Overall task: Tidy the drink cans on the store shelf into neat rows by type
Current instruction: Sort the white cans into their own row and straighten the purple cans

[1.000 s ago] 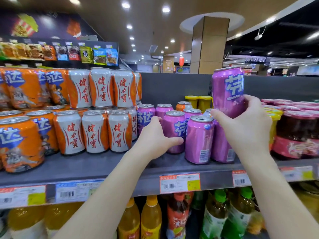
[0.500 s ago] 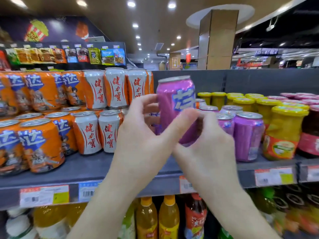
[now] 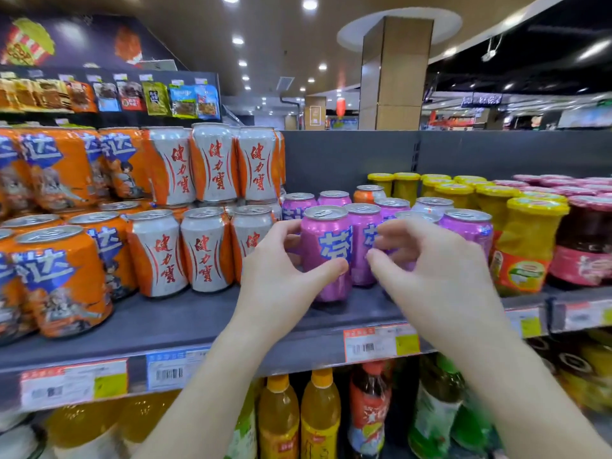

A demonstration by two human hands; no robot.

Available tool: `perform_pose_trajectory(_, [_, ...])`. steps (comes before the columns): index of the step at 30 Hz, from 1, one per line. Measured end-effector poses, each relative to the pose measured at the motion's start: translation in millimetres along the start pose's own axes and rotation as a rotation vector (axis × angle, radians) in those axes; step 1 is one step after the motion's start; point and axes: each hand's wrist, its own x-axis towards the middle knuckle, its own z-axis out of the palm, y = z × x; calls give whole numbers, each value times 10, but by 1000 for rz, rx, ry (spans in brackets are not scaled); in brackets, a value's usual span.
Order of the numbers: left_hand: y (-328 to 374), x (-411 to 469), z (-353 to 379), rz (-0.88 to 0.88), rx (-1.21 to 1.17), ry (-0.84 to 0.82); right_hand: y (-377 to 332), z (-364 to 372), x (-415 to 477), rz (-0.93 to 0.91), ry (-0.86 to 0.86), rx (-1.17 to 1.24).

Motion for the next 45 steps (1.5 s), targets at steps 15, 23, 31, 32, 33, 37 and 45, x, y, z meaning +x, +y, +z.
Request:
perform_pose_trajectory(15, [-19,56,90,-70,-11,-110,590,-488,1892,250,-471,-618])
perform_pose_trajectory(23, [-18,10,83,-68,-47,-88,540,-347,1916,359,-728,-737])
perform_pose_trajectory(31, [79,-3,-15,-71,-105,52,416,-541,1953,441,-489,-462])
perform_pose_trajectory(32, [96,2,-16,-65,-108,62,354,-611,1970,397,-417,-431])
perform_pose_trajectory(33, [114,8,-18,-57,-109,71,285,-680,1983,345,-349,-406])
perform_pose_trajectory(37, [193,19,-54,-22,-155,144,-30,-839,1956,175,-218,-287])
perform_pose_trajectory(45, [394,-18,-346,51,-190,236,-758,-480,1572,-1,-226,-1])
